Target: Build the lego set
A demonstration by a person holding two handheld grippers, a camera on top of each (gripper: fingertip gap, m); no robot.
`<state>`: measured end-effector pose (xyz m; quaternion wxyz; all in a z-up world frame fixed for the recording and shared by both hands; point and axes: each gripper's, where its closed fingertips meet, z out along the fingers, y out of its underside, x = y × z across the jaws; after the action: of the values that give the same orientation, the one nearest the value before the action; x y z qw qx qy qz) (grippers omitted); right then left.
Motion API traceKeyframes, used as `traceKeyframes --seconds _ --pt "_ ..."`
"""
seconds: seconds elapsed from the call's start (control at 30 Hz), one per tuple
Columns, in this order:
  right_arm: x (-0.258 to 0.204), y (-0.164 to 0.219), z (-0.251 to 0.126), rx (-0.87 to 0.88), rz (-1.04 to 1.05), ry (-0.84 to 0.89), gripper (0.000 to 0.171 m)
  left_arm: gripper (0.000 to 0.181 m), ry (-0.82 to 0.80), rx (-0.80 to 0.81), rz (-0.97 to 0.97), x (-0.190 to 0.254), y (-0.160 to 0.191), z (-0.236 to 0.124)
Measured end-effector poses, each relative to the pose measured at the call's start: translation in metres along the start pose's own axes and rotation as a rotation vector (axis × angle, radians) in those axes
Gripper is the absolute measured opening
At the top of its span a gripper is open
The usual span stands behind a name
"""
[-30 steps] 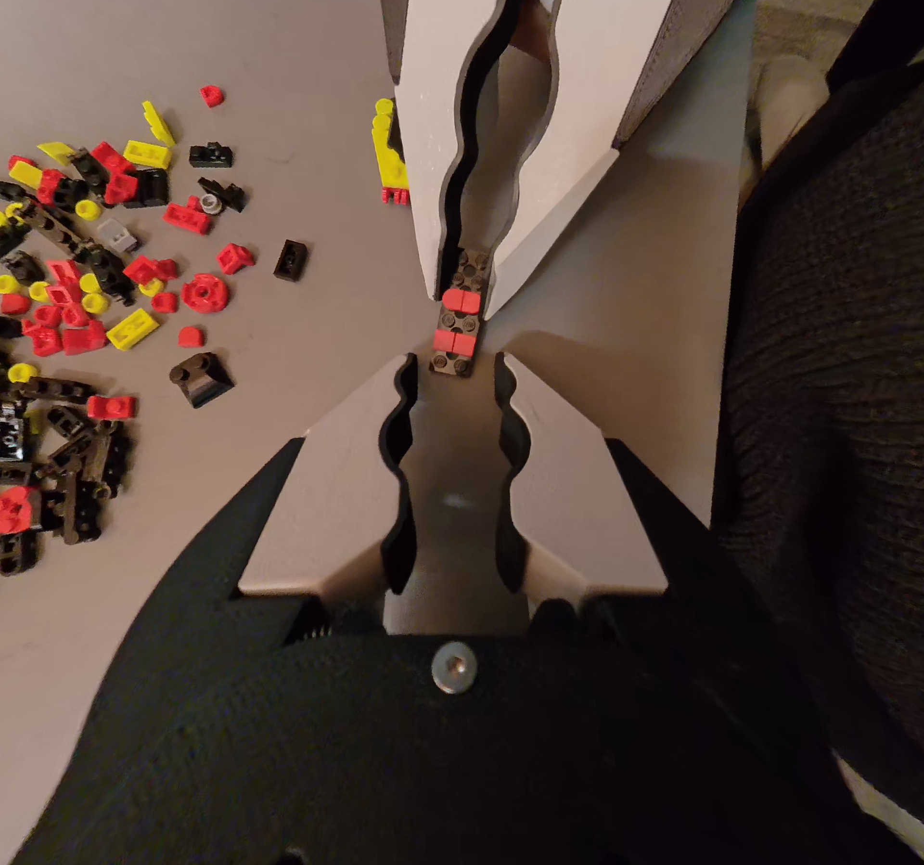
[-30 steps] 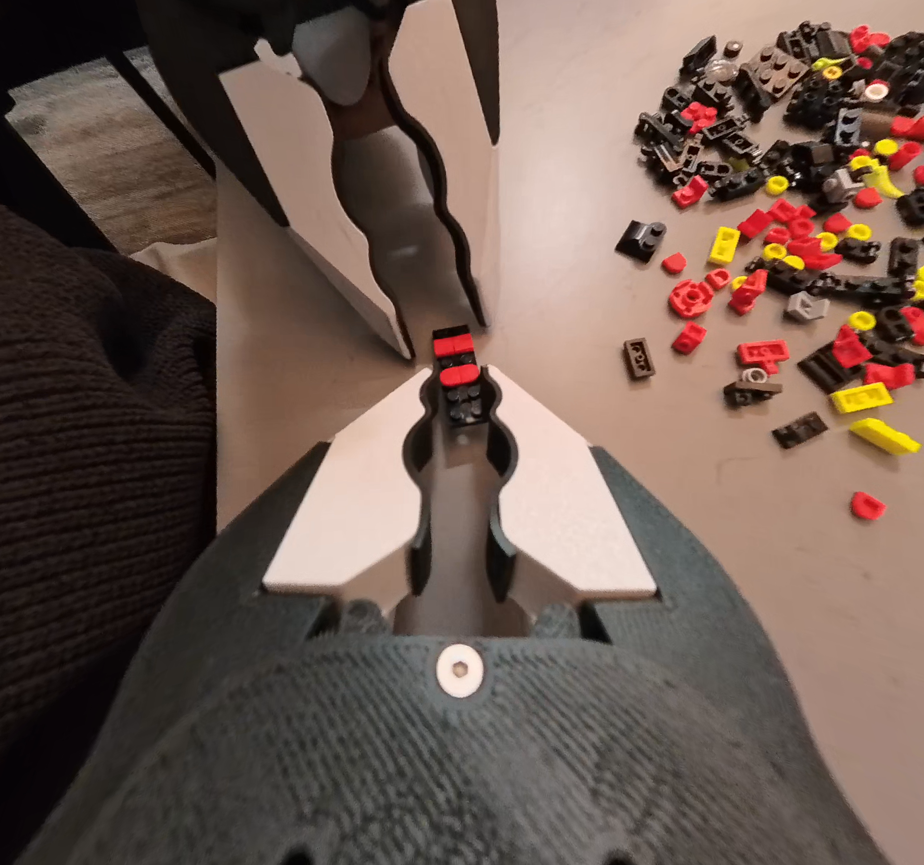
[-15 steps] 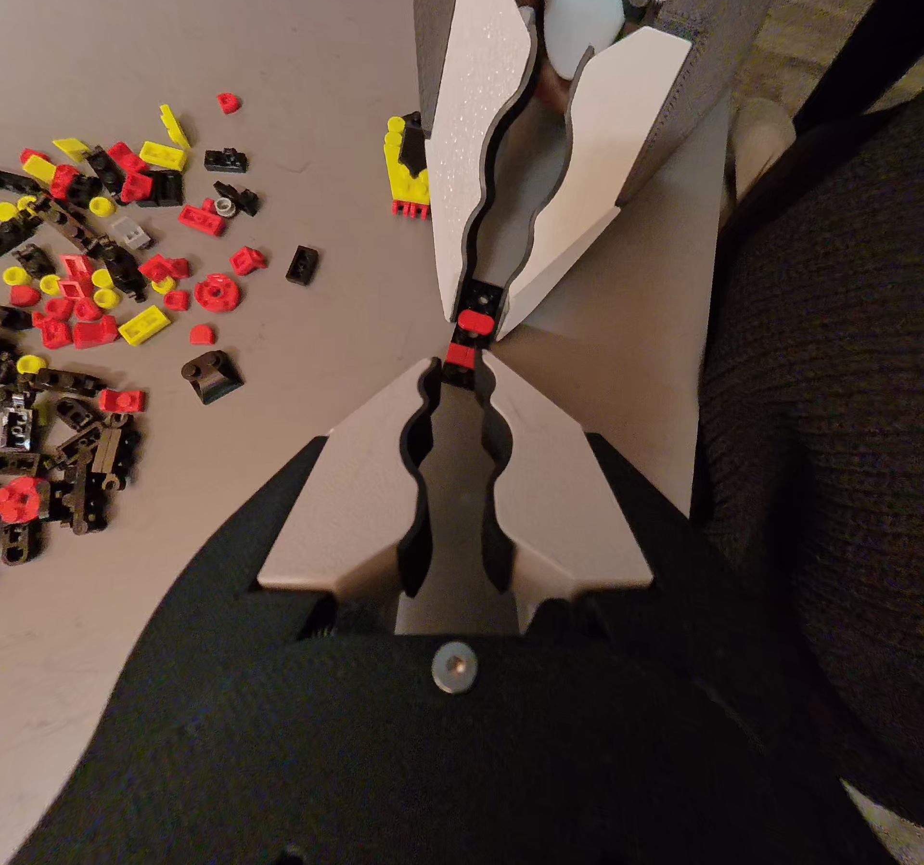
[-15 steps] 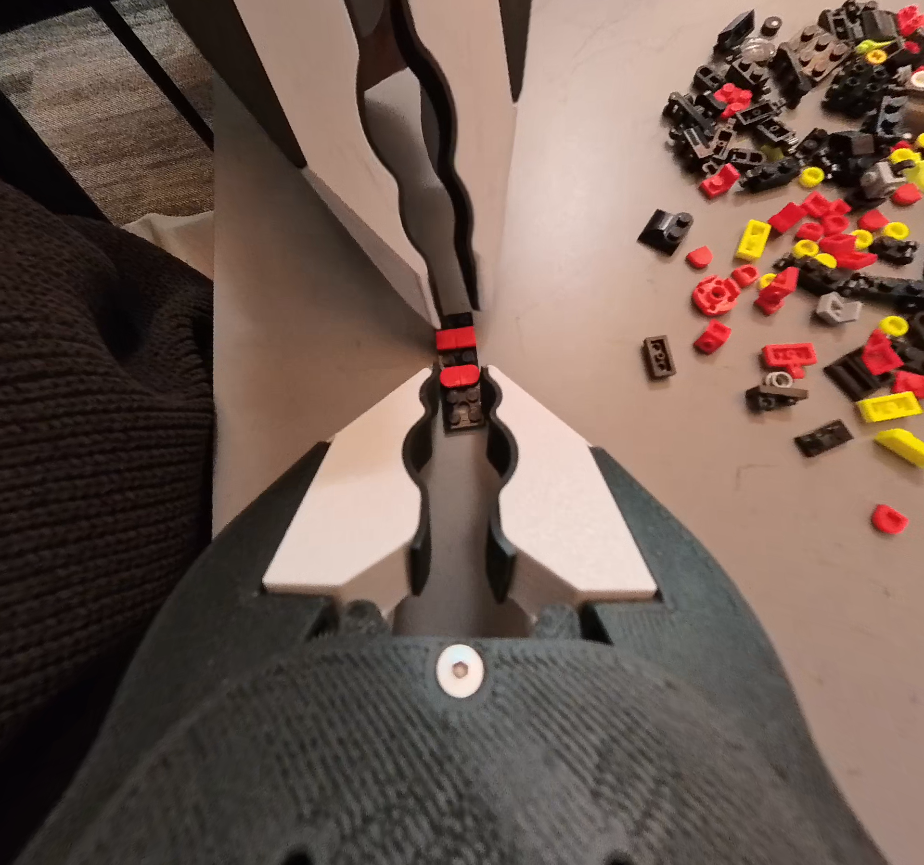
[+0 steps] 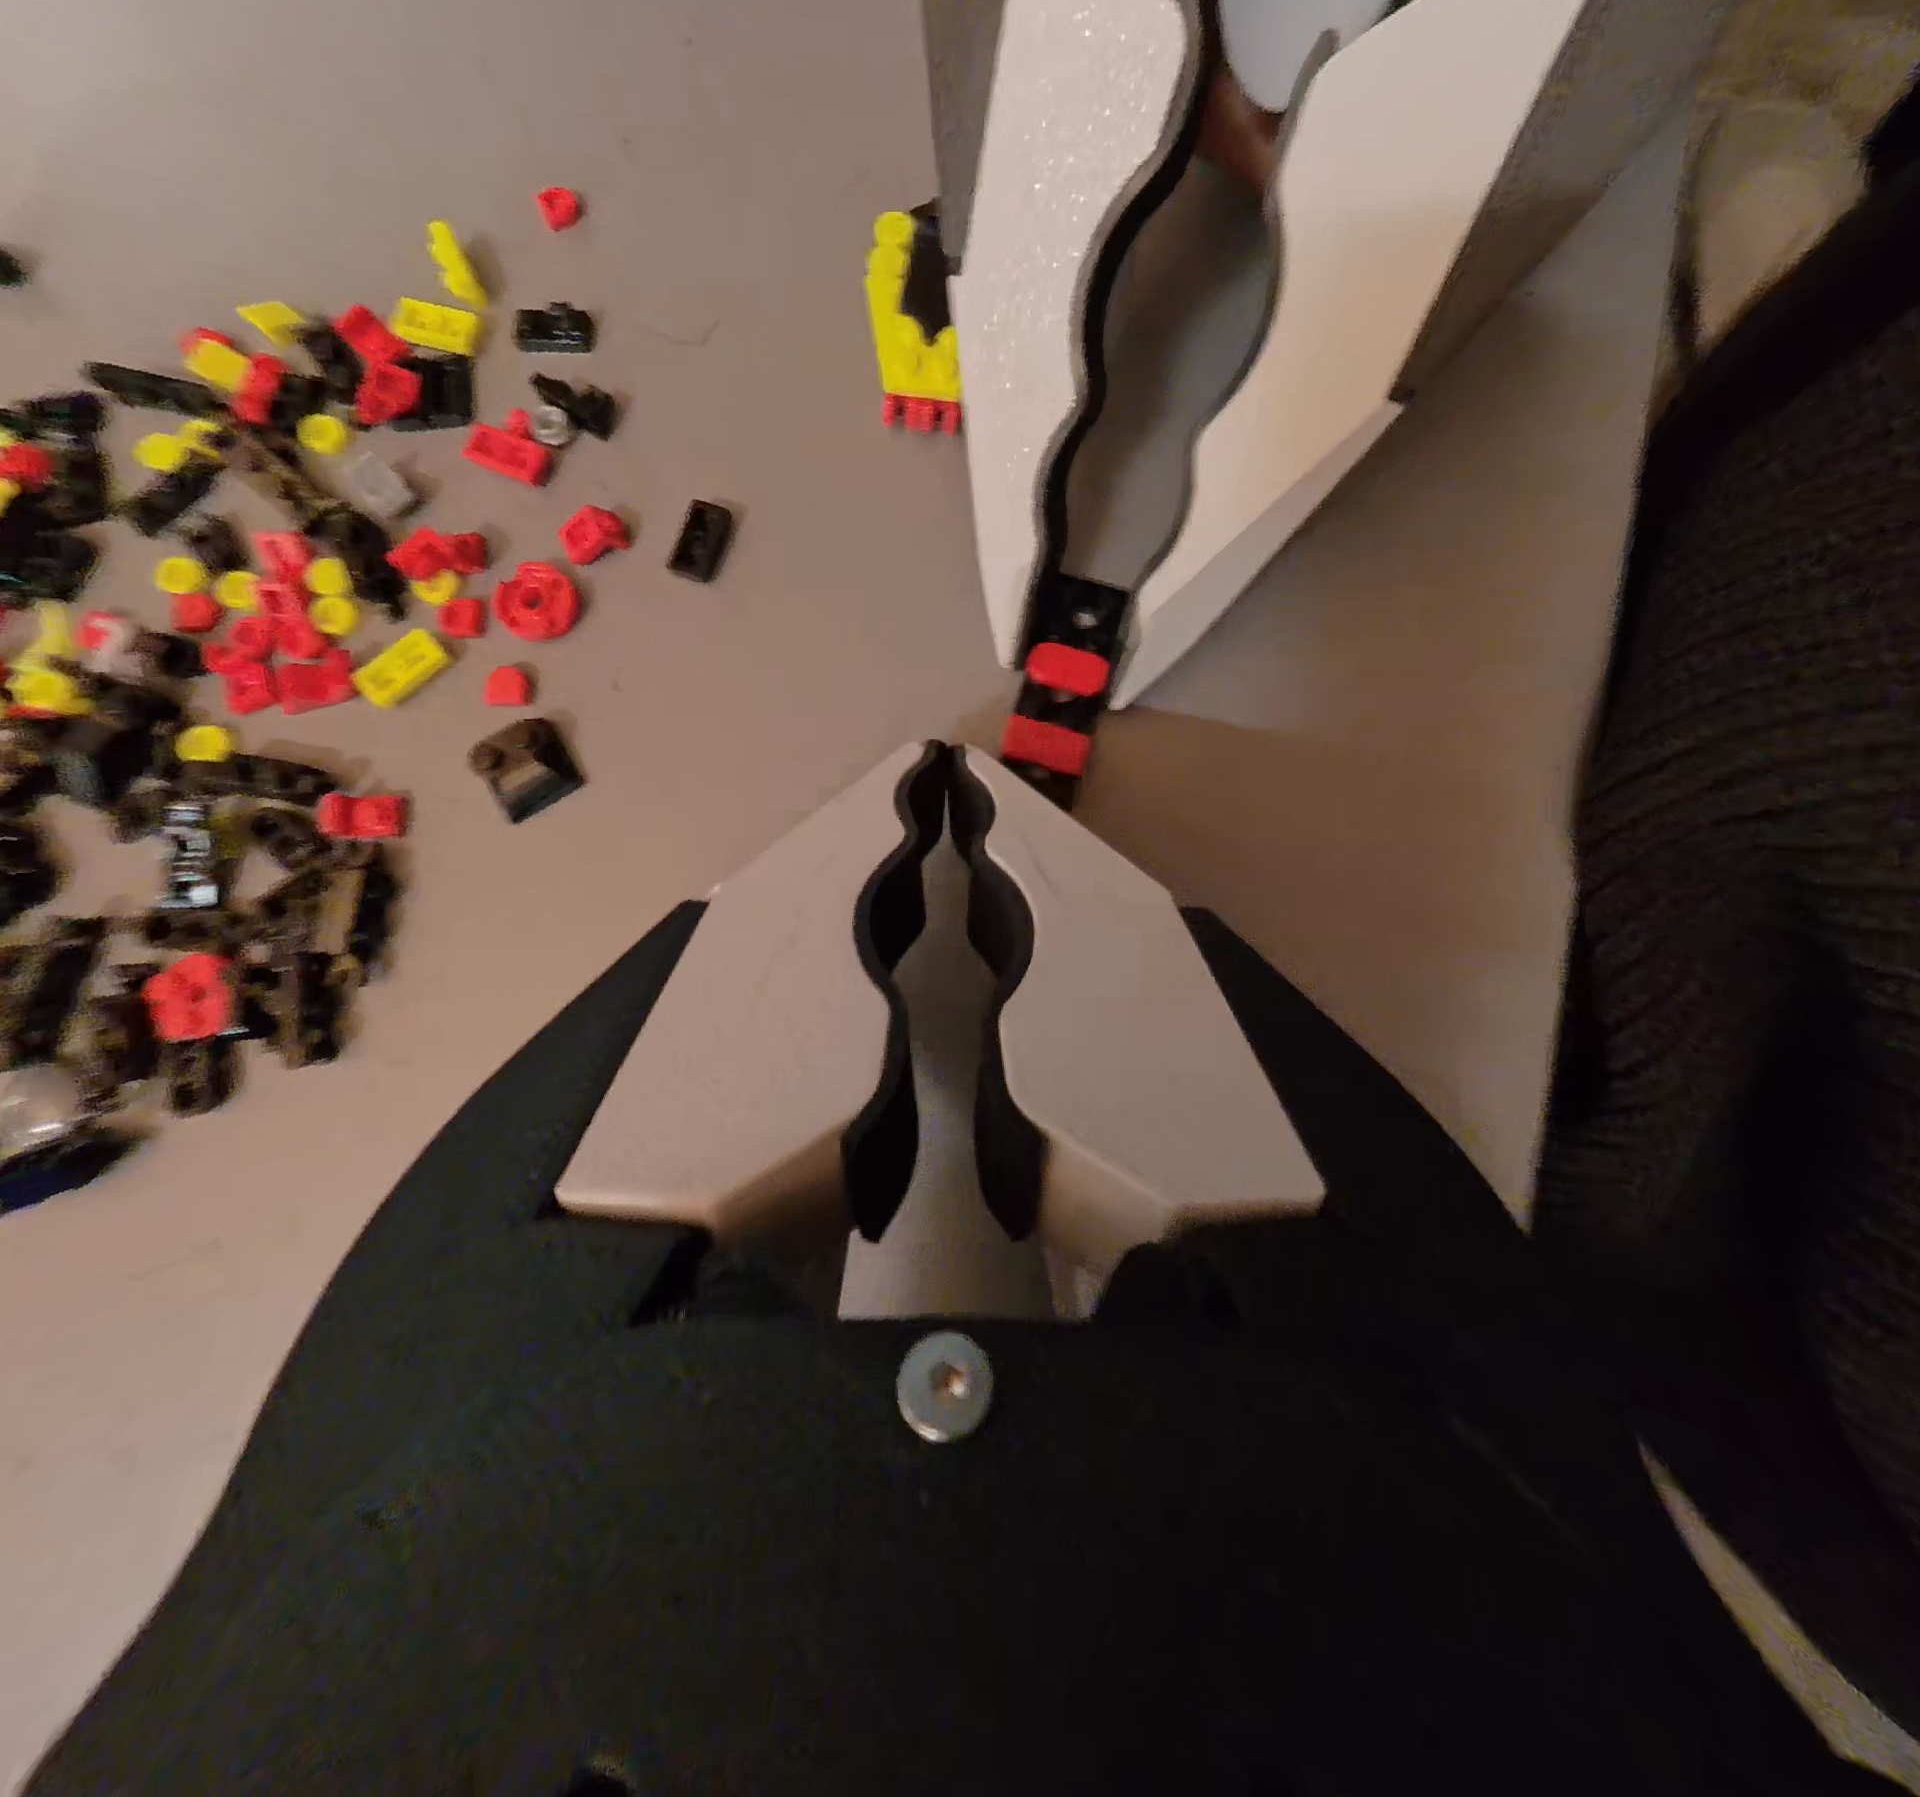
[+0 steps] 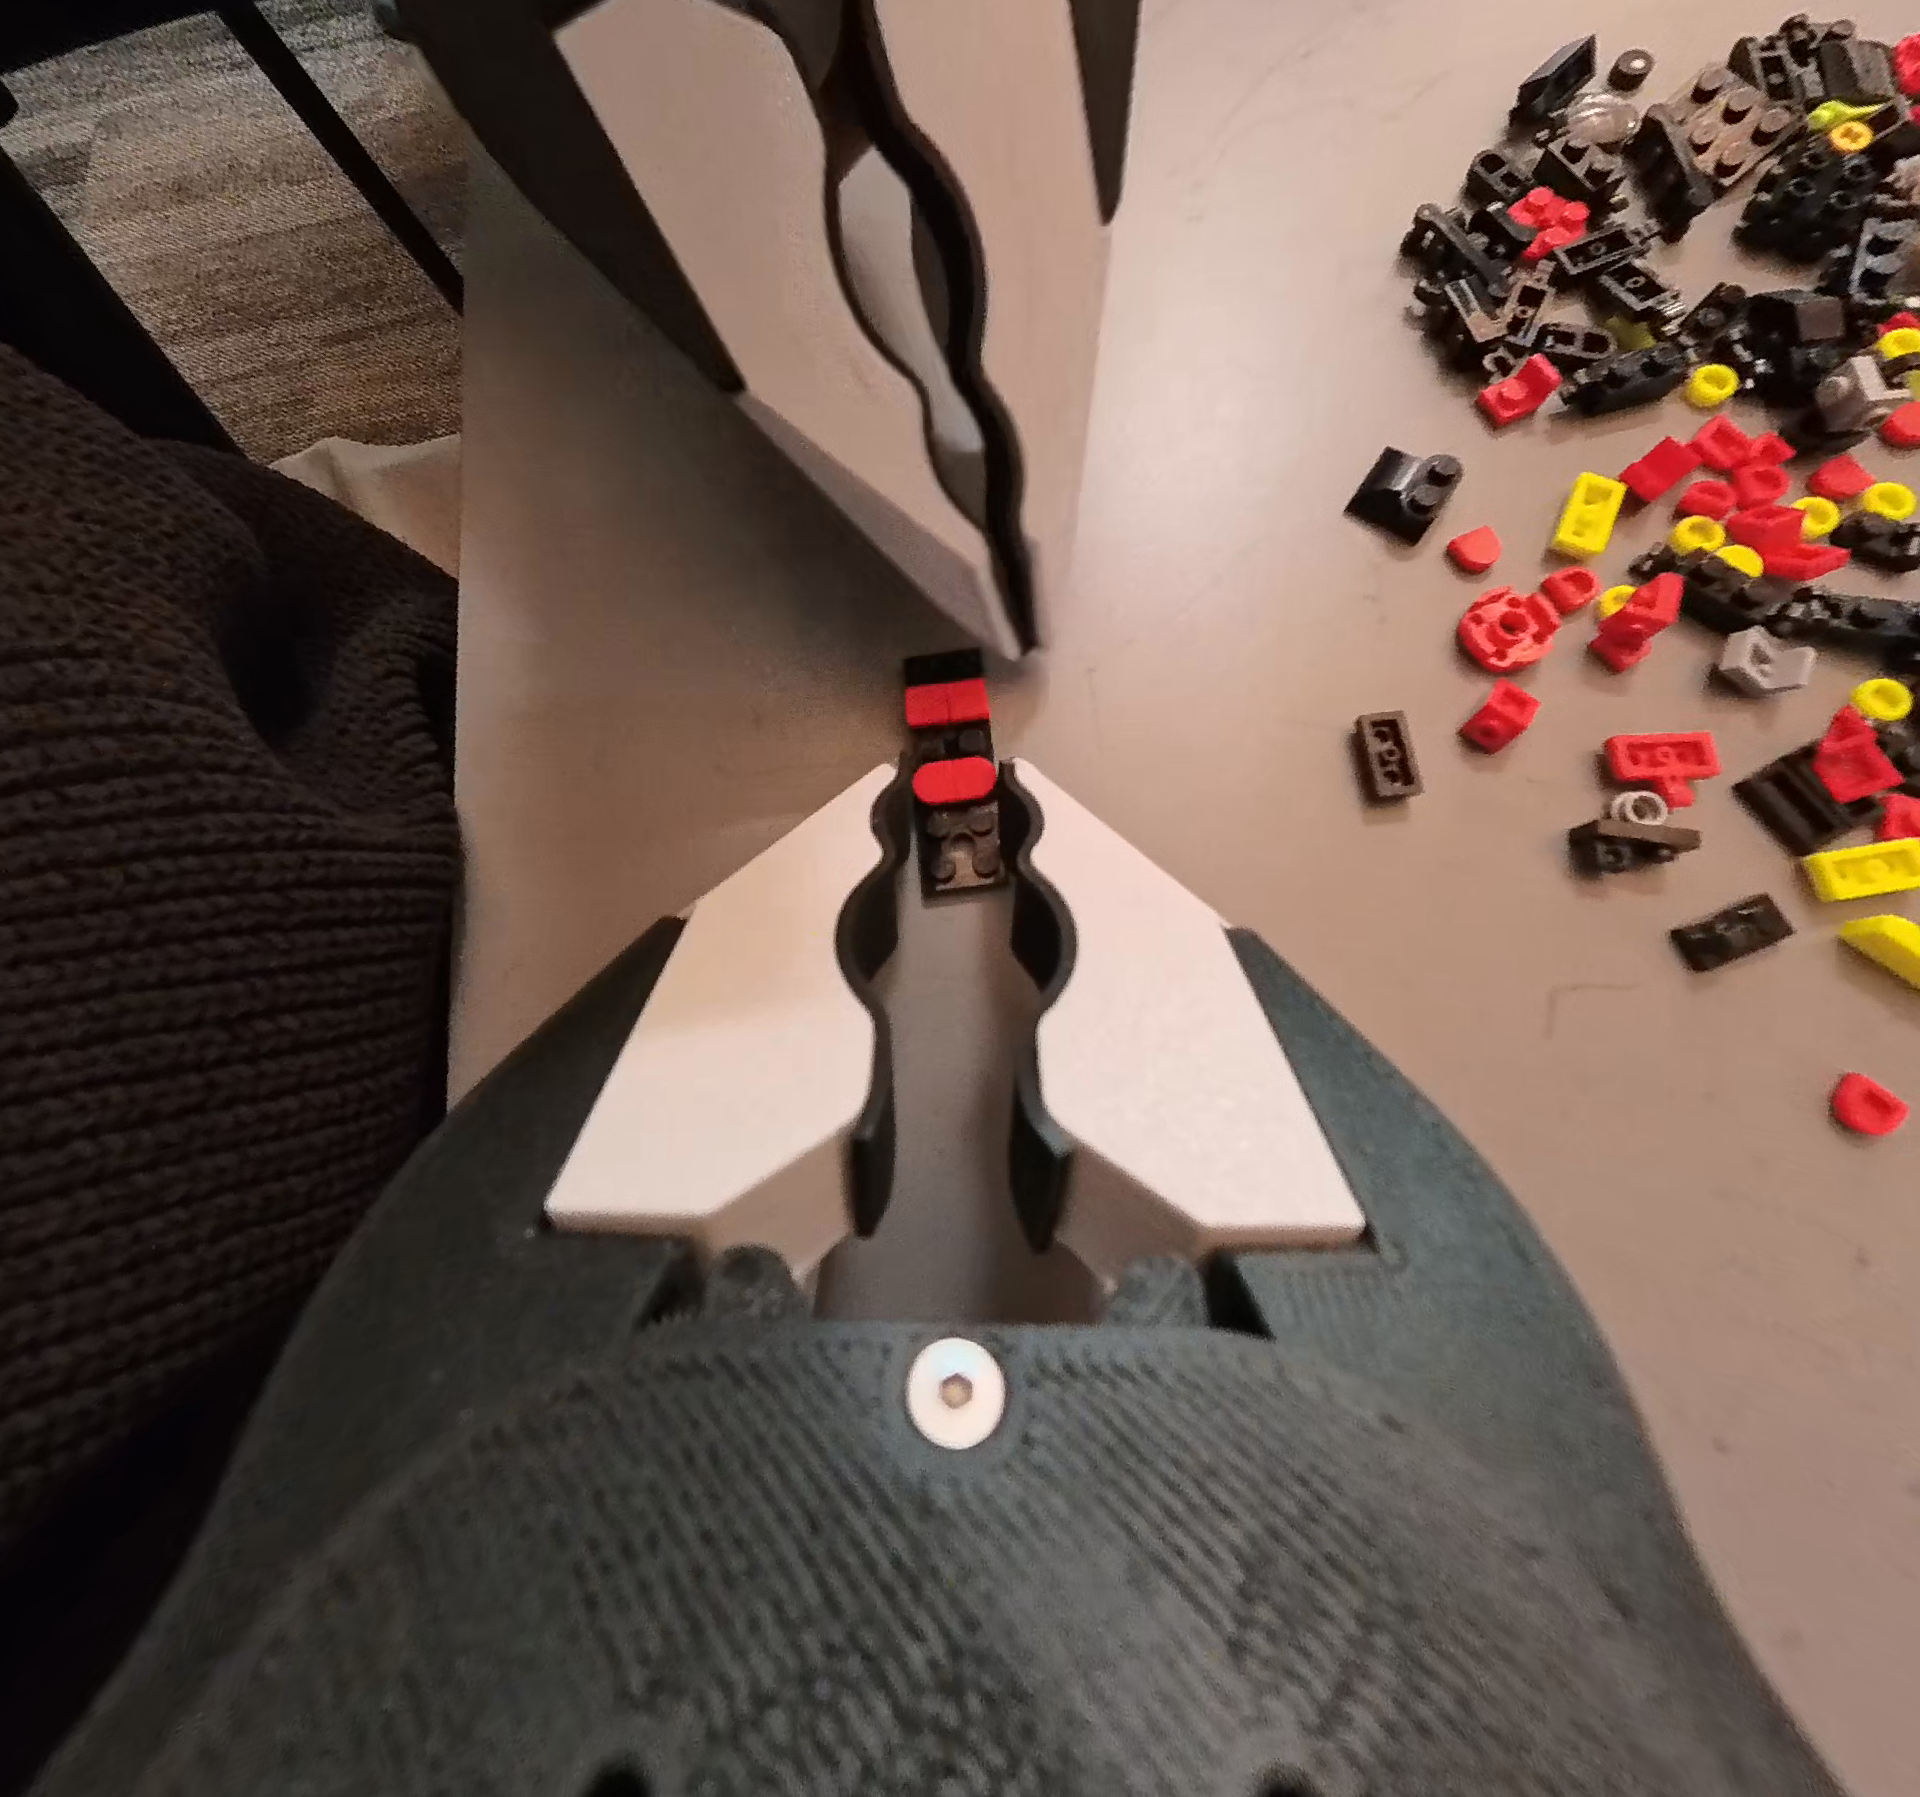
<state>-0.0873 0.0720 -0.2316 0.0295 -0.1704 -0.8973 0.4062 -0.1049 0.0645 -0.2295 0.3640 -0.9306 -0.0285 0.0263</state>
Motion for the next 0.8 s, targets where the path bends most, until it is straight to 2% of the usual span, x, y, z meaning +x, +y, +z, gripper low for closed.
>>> traceKeyframes --seconds 0.07,0.13,0.23,0.33,0.37,0.43,0.5,0.57,0.6,0.67,0.7,0.8 --pt "0.0 0.0 0.0 -0.002 -0.005 0.004 0.014 0.0 -0.088 0.03 0.039 -0.012 -0.005 -0.003" --pt "0.001 0.0 -0.001 -0.005 -0.011 0.01 0.014 0.0 -0.174 0.104 -0.016 -0.029 -0.015 -0.012" --pt "0.001 0.001 -0.002 -0.006 -0.013 0.014 0.014 0.0 -0.352 0.341 -0.113 -0.066 -0.037 -0.047" --pt "-0.001 -0.001 -0.002 0.0 -0.011 0.001 0.014 0.0 -0.28 0.483 -0.226 -0.071 -0.045 -0.075" --pt "-0.003 -0.001 -0.002 0.002 -0.012 -0.005 0.014 0.0 -0.278 0.483 -0.29 -0.076 -0.043 -0.079" --pt "-0.006 -0.001 -0.001 0.0 -0.026 -0.011 0.014 0.0 -0.354 0.469 -0.278 -0.083 -0.041 -0.083" --pt "-0.008 -0.002 0.0 -0.003 -0.041 -0.012 0.014 0.0 -0.627 0.358 -0.079 -0.099 -0.035 -0.088" --pt "-0.01 -0.002 0.0 -0.001 -0.05 -0.015 0.014 0.0 -0.958 0.351 0.115 -0.111 -0.043 -0.11" --pt "-0.011 -0.003 0.0 0.0 -0.053 -0.018 0.014 0.0 -0.982 0.37 0.119 -0.108 -0.047 -0.11" --pt "-0.013 -0.004 -0.001 0.007 -0.059 -0.024 0.014 0.0 -0.843 0.377 -0.034 -0.104 -0.045 -0.095" --pt "-0.014 -0.004 -0.001 0.008 -0.061 -0.025 0.014 0.0 -0.826 0.383 -0.098 -0.107 -0.042 -0.095" --pt "-0.015 -0.004 -0.001 0.006 -0.068 -0.028 0.014 0.0 -0.913 0.406 -0.047 -0.117 -0.037 -0.105"
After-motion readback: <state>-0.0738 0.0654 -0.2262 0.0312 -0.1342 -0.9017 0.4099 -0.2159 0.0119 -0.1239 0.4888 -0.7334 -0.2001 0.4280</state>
